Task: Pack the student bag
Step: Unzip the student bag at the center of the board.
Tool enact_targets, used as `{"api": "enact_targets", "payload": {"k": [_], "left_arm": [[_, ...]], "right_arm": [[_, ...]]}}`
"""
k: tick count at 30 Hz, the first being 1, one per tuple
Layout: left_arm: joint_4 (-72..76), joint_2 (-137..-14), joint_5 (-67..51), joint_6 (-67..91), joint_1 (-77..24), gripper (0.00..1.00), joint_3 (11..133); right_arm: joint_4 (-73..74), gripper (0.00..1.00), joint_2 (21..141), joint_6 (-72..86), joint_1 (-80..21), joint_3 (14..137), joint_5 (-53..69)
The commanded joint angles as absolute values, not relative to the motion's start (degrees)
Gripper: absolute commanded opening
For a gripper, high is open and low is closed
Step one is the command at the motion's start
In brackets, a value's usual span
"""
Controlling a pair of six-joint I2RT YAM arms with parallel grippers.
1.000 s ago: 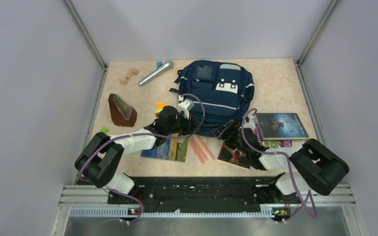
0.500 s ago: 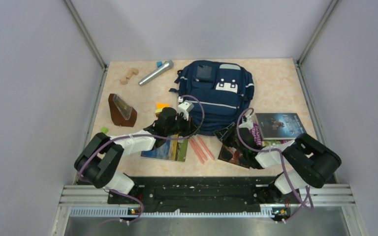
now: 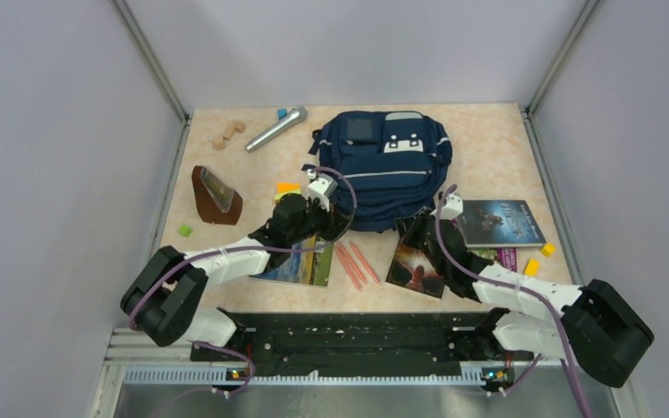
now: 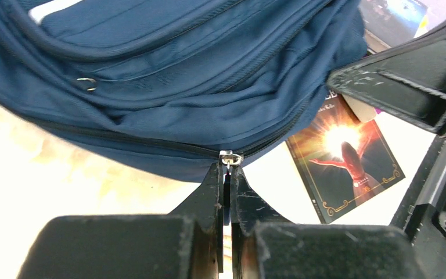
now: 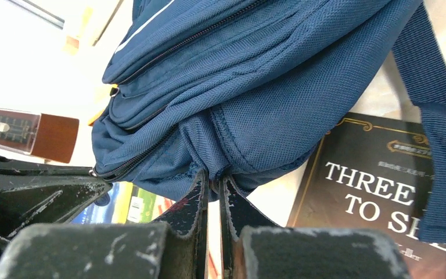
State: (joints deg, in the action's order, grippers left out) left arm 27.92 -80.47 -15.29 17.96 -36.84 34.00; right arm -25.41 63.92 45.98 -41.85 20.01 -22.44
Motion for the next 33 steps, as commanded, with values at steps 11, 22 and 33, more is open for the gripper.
{"api": "enact_targets", "payload": {"k": [11,22,33], "left_arm": [[26.6,-79.6,-5.8,17.3,-36.6,0.0,32.8],[25.4,-76.5,-0.5,16.4,-34.3,0.0,31.9],[23.4,-75.2,-0.5,16.0,-29.8,0.0,33.5]], "right_arm": [[-19.9,0.0,53.1,35.6,-41.4,22.2,-27.7],[-16.3,0.0,50.3,32.0,-41.4,24.9,-26.2],[-11.4,0.0,44.7,27.7,-41.4,29.1,-24.7]]}}
